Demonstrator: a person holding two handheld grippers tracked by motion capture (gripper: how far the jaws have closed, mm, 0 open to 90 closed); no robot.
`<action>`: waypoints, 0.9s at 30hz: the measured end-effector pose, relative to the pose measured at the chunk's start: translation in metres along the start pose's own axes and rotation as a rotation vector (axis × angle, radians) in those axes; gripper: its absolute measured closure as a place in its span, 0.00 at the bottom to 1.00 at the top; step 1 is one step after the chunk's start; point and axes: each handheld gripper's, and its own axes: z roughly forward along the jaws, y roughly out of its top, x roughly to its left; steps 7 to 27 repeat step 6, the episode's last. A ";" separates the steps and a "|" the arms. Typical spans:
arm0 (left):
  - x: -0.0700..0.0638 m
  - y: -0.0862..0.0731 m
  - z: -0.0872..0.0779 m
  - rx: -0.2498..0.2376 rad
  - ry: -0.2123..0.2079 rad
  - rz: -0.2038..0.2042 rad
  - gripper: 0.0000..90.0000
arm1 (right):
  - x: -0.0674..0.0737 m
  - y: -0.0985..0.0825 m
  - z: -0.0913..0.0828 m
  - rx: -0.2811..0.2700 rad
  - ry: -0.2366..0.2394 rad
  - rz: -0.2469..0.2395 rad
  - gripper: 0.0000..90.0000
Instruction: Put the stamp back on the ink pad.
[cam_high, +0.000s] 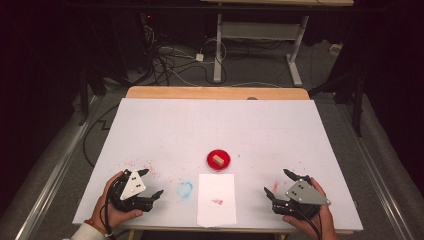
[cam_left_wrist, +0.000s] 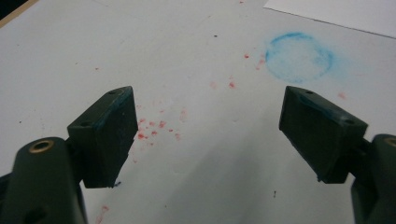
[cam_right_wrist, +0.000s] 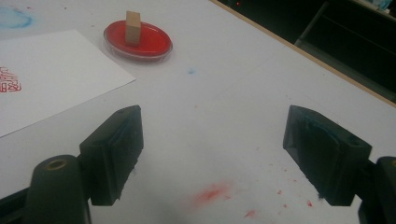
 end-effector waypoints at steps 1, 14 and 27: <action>0.000 0.000 0.000 0.001 0.000 0.002 0.21 | 0.000 0.000 -0.001 0.000 -0.003 0.001 0.23; 0.000 0.002 0.002 0.001 -0.003 0.005 0.21 | -0.001 -0.002 -0.002 -0.007 -0.014 0.008 0.23; 0.000 0.002 0.002 0.001 -0.003 0.005 0.21 | -0.001 -0.002 -0.002 -0.007 -0.014 0.008 0.23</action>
